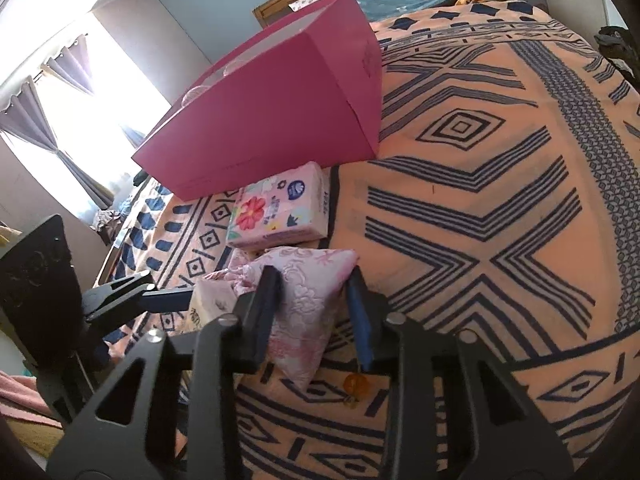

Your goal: Organize objects

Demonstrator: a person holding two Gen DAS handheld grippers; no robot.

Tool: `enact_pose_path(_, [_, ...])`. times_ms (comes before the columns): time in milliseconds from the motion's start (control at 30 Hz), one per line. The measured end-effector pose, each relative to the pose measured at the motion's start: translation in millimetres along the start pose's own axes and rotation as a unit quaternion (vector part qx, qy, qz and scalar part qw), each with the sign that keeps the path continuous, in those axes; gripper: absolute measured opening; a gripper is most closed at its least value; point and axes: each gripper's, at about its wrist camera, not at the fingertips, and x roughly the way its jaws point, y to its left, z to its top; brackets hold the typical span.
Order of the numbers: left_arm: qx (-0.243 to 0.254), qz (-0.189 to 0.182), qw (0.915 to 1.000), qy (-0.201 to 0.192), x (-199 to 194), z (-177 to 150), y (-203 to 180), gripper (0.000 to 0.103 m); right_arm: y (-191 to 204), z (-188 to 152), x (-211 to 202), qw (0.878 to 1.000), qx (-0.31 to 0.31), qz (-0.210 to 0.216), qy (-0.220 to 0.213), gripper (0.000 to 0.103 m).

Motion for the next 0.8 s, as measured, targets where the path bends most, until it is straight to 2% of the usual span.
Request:
enact_pose_path(400, [-0.033,-0.022,0.9991,-0.018,-13.1,6.7,14.5,0.086,11.4,19.9,-51.8,0.994,0.016,0.060,-0.086,0.012])
enact_pose_path(600, [-0.030,-0.030,0.9989,-0.018,-8.2,12.2,9.7,0.086,25.4,31.0,-55.9,0.991,0.008,0.086,-0.104,0.011])
enact_pose_path(667, [-0.031,-0.031,0.9989,-0.018,-7.1,12.9,10.1,0.086,30.6,32.1,-52.7,0.991,0.000,0.095,-0.097,0.011])
enact_pose_path(733, [-0.032,-0.030,0.9989,-0.018,-6.3,13.0,11.3,0.086,37.0,30.6,-46.6,0.994,-0.017,0.075,-0.082,0.011])
enact_pose_path(767, [-0.034,-0.029,0.9988,-0.017,-6.3,12.8,12.4,0.086,38.9,28.2,-43.7,0.995,-0.024,0.050,-0.079,0.011])
enact_pose_path(800, [-0.035,-0.027,0.9989,-0.018,-7.1,12.2,12.8,0.086,38.0,25.3,-41.8,0.996,-0.023,0.038,-0.078,0.014])
